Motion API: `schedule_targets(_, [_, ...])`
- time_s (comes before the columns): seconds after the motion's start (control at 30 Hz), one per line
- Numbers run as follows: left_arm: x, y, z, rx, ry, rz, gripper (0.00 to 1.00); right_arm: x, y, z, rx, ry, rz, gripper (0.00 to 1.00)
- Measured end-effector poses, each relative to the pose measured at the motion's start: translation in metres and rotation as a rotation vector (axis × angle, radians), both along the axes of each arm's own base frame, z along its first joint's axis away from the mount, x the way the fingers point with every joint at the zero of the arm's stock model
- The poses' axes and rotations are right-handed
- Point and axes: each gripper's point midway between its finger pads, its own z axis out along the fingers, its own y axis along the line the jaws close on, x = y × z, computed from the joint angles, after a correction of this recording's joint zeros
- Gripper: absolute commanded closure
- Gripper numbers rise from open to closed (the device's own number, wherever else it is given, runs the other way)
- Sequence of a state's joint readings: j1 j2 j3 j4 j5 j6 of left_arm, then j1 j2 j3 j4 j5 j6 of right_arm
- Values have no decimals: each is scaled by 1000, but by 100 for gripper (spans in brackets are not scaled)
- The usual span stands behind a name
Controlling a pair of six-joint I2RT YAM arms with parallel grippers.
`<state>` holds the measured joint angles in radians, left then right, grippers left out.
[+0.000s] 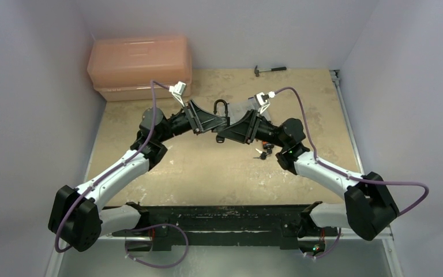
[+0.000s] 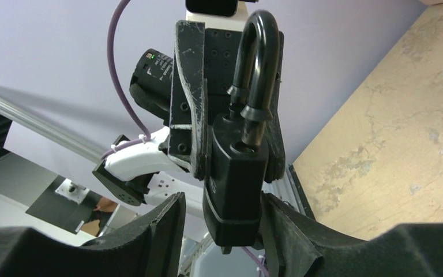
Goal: Unlock with the key
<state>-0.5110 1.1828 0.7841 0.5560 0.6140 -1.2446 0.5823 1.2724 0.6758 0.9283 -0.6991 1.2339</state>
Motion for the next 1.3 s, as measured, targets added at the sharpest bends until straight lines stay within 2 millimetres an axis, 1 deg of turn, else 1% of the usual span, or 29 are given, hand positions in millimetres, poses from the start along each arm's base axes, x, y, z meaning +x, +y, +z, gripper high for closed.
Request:
schedule_targets(0.1, [-1,1,-3,3,1,1,100,2,1,1,1,4,1,48])
schedule_targets(0.2, [-1,0,-5,9,0,0,100,5,3,-3,-3,12,1,48])
schedule_targets(0.37, [-3,-1,-6,18,-11,-1,100,7,5,-7,-3,30,6,58])
schedule_targets(0.4, [-2,-1,-7,21,-13,0,100,7,5,-7,-2,32,6,61])
schedule_targets(0.43, [-2,-1,-8,24,-13,2,100,7,5,-6,0,32,6,67])
schedule_targets(0.57, [-2,-2,-8,31,-29,5,100,7,5,-6,1,41,11,100])
schedule_targets(0.63, [-3,-1,-8,37,-35,7,100,6,5,-6,1,41,15,100])
schedule_targets(0.67, [-4,-1,-9,41,-38,8,92,6,5,-6,0,40,17,100])
schedule_targets(0.7, [-4,-1,-9,48,-42,9,74,5,5,-7,-2,41,21,100])
schedule_targets(0.77, [-6,0,-11,66,-47,12,45,3,6,-8,-6,41,31,100])
schedule_targets(0.8, [-6,0,-12,80,-51,16,34,2,5,-9,-7,41,36,100])
schedule_targets(0.83, [-5,1,-12,99,-62,21,28,2,5,-10,-10,43,37,100])
schedule_targets(0.87, [-5,2,-12,116,-67,30,25,1,5,-12,-14,48,38,100])
schedule_targets(0.93, [-2,5,-10,150,-83,56,23,1,5,-18,-29,60,38,100])
schedule_targets(1.07, [-1,14,-2,198,-119,108,23,0,4,-32,-73,81,34,100])
schedule_targets(1.13, [1,18,-1,223,-123,134,27,-2,3,-35,-93,71,29,100])
schedule_targets(1.17, [3,19,-1,236,-121,149,31,-3,2,-35,-102,66,27,100])
schedule_targets(1.2, [7,22,-1,259,-110,172,35,-4,1,-36,-114,59,24,100])
schedule_targets(1.3, [21,29,-3,336,-74,239,42,-7,-1,-42,-156,41,16,100])
